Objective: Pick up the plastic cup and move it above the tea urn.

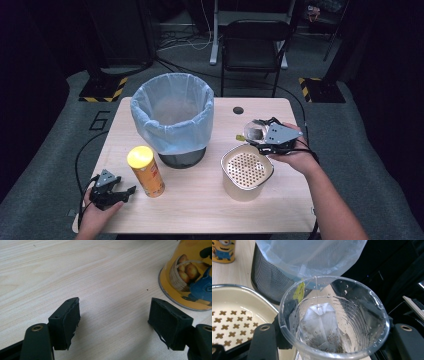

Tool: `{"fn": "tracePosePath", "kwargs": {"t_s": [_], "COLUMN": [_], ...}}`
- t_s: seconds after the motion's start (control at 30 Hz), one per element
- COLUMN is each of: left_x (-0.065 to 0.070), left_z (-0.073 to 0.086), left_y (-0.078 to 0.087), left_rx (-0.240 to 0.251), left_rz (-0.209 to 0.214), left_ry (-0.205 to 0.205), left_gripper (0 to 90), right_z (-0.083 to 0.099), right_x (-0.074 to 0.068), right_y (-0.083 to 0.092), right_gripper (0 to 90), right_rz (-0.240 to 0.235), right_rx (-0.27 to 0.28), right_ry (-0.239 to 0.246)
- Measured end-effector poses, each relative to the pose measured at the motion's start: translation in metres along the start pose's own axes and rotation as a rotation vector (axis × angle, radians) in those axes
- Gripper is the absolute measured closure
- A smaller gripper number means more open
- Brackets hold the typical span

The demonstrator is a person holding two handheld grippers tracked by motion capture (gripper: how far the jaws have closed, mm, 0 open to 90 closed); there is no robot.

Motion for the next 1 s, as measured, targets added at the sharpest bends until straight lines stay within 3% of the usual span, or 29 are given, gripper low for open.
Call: {"fn": "tracePosePath", "kwargs": {"t_s": [0.13,0.27,0.33,0.37,0.43,0.47,0.53,0.57,0.6,0.63,0.67,0.73,0.83,0.87,1.0], "left_x": [0.0,0.0,0.0,0.0,0.0,0.0,0.0,0.0,0.0,0.0,0.0,0.0,0.0,0.0,0.0], "left_z": [0.0,0.0,0.0,0.0,0.0,0.0,0.0,0.0,0.0,0.0,0.0,0.0,0.0,0.0,0.0], "left_y": [0.0,0.0,0.0,0.0,0.0,0.0,0.0,0.0,0.0,0.0,0.0,0.0,0.0,0.0,0.0], "left_rx": [0.0,0.0,0.0,0.0,0.0,0.0,0.0,0.0,0.0,0.0,0.0,0.0,0.0,0.0,0.0], "left_rz": [0.0,0.0,0.0,0.0,0.0,0.0,0.0,0.0,0.0,0.0,-0.001,0.0,0.0,0.0,-0.001], "left_ry": [-0.001,-0.001,-0.001,0.0,-0.001,-0.001,-0.002,-0.001,-0.002,-0.002,-0.002,-0.002,-0.002,-0.002,-0.002], "left_gripper": [25.2,25.1,25.1,25.1,25.1,25.1,25.1,25.1,25.1,25.1,25.1,25.1,25.1,25.1,25.1], "right_z": [0.001,-0.003,-0.004,-0.003,-0.003,-0.003,-0.002,0.0,0.0,0.0,0.0,0.001,0.005,0.005,0.003], "right_x": [-0.003,-0.009,-0.011,-0.013,-0.016,-0.016,-0.019,-0.023,-0.023,-0.028,-0.03,-0.032,-0.04,-0.04,-0.043], "right_y": [0.002,0.004,0.007,0.007,0.008,0.008,0.006,0.005,0.005,0.002,0.001,0.0,-0.005,-0.005,-0.008], "right_gripper": [36.6,37.7,38.0,38.1,38.5,38.5,38.7,38.9,38.9,39.1,39.2,39.3,39.7,39.7,39.8], "right_rz": [0.016,0.05,0.085,0.098,0.151,0.151,0.163,0.187,0.187,0.198,0.209,0.207,0.223,0.223,0.242], "right_rx": [-0.024,-0.059,-0.106,-0.128,-0.191,-0.191,-0.228,-0.293,-0.293,-0.34,-0.365,-0.386,-0.484,-0.484,-0.586], "right_ry": [0.034,0.123,0.195,0.209,0.309,0.309,0.365,0.455,0.455,0.539,0.589,0.618,0.768,0.768,0.982]}}
Point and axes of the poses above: each handheld gripper's, and its own axes: y roughly backward along the jaws, z roughly out of its underside, x roughly to its right, the point moved 9 cm from there along -y, roughly forward along the jaws, and after that the axes turned 10 degrees about -z, right-handed, at the moved point
